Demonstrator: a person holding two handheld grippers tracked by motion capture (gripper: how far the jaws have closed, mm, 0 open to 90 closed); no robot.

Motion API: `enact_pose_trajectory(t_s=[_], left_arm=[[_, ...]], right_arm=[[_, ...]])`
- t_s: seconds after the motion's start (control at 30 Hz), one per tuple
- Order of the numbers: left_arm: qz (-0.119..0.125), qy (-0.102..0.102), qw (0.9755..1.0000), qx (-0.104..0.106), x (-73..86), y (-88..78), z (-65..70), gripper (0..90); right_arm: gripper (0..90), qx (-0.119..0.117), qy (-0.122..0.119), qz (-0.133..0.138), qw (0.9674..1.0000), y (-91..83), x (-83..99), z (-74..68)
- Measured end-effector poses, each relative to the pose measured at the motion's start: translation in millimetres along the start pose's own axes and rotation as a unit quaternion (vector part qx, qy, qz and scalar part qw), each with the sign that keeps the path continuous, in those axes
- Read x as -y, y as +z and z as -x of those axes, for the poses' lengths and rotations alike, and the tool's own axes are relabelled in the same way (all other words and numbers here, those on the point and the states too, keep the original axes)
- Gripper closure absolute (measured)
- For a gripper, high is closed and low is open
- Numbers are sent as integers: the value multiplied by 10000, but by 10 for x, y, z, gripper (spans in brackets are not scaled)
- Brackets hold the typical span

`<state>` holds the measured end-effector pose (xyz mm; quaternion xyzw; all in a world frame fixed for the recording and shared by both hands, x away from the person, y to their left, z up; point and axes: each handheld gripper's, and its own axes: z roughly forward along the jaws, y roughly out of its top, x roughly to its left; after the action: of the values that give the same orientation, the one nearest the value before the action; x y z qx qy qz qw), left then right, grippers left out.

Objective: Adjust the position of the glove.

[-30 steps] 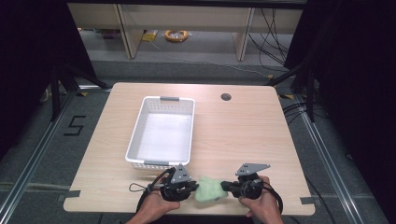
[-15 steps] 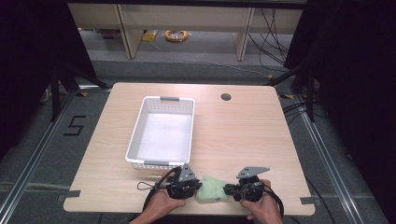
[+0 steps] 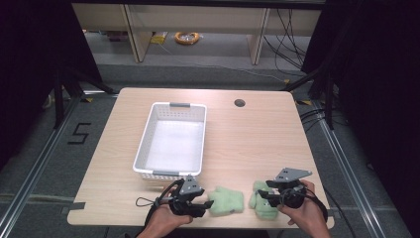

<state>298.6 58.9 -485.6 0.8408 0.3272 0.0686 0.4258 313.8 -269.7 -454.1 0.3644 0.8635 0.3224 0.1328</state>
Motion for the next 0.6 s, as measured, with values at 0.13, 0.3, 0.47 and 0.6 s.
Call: enact_pose_trajectory(t_s=[0.13, 0.3, 0.47, 0.6], left_arm=[[20, 142, 9999, -86, 26, -30, 34, 398], [-122, 64, 9999, 29, 66, -18, 61, 354], [-41, 30, 9999, 96, 85, -36, 79, 332], [-44, -51, 9999, 94, 110, -38, 59, 330]], right_arm=[[550, -31, 76, -137, 9999, -17, 29, 52], [551, -125, -45, -168, 9998, 42, 69, 69], [551, -256, -132, -255, 9993, 150, 112, 67], [533, -355, -148, -435, 9983, 222, 148, 89]])
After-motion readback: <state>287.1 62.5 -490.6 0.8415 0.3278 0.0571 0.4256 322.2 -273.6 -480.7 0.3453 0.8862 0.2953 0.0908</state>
